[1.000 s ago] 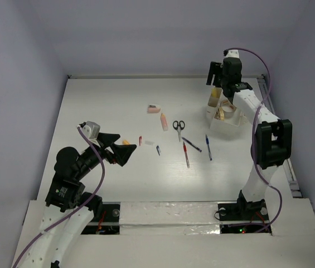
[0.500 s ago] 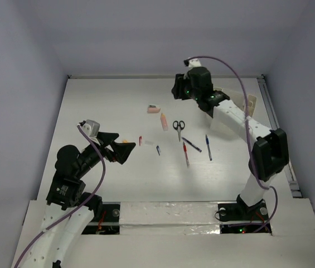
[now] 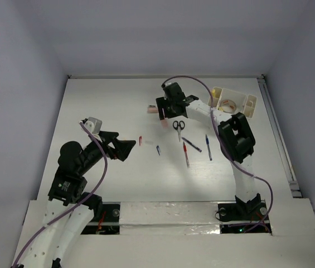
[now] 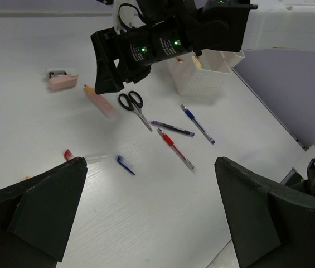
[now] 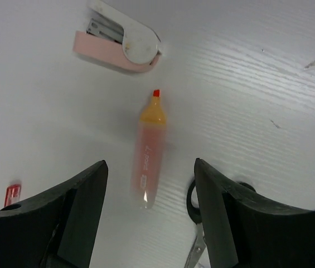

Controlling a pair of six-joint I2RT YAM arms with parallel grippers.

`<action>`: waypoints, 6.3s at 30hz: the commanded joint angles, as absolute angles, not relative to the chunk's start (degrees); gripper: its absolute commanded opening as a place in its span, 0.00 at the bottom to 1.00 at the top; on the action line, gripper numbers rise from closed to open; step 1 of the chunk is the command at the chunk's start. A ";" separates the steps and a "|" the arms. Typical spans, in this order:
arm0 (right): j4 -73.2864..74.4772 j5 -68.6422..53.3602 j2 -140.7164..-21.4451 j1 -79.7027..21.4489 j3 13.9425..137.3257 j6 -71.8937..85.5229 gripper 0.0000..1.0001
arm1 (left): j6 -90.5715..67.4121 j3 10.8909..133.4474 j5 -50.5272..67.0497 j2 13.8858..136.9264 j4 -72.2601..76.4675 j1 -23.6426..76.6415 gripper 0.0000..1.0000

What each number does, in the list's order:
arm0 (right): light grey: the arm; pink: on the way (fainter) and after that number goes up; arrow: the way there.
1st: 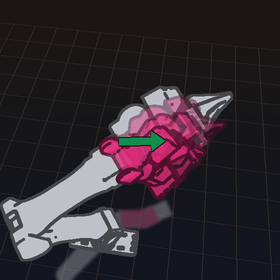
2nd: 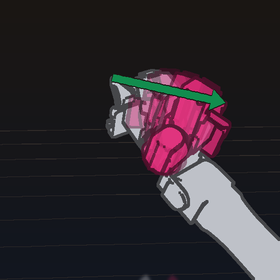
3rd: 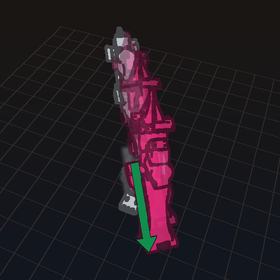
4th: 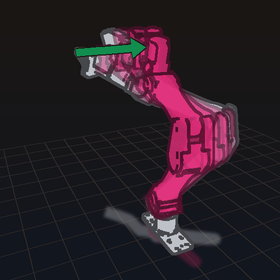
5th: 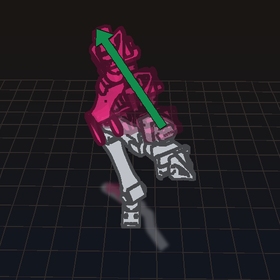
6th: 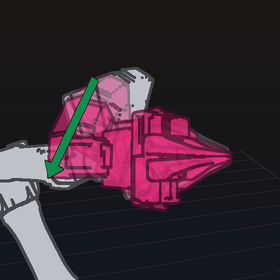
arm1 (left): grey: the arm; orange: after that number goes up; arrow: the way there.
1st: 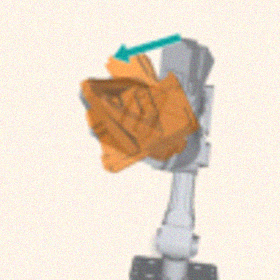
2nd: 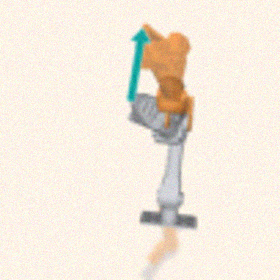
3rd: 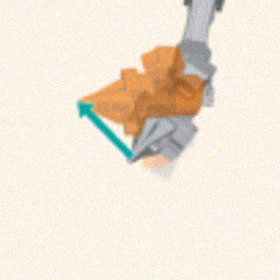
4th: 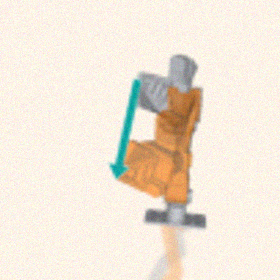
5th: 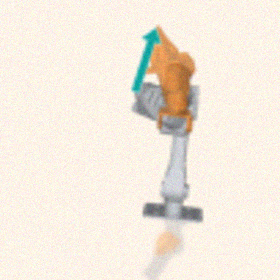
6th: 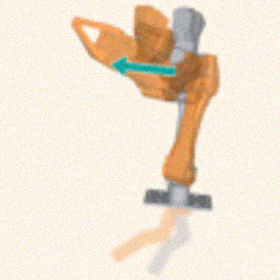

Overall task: Sort the stationery into containers
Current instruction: Pick up the pen from the center of the board, then close the pen cap on the pen.

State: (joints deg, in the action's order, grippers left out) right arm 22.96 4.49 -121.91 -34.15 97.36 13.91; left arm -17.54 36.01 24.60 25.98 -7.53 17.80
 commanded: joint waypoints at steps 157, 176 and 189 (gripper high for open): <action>-3.34 -9.59 -127.88 -54.67 91.05 26.90 0.80 | -16.44 36.74 18.72 22.85 -5.98 13.18 0.00; 9.13 -1.77 -137.37 -54.14 106.16 23.38 0.87 | -16.35 36.65 18.90 22.06 -5.89 13.18 0.00; 9.58 1.05 -139.74 -54.14 108.89 24.96 0.90 | -16.35 36.65 19.16 21.80 -5.71 13.18 0.00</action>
State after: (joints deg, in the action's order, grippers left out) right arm 5.74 -0.58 -136.59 -54.35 106.67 24.88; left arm -16.78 35.75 18.24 22.33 -8.86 13.39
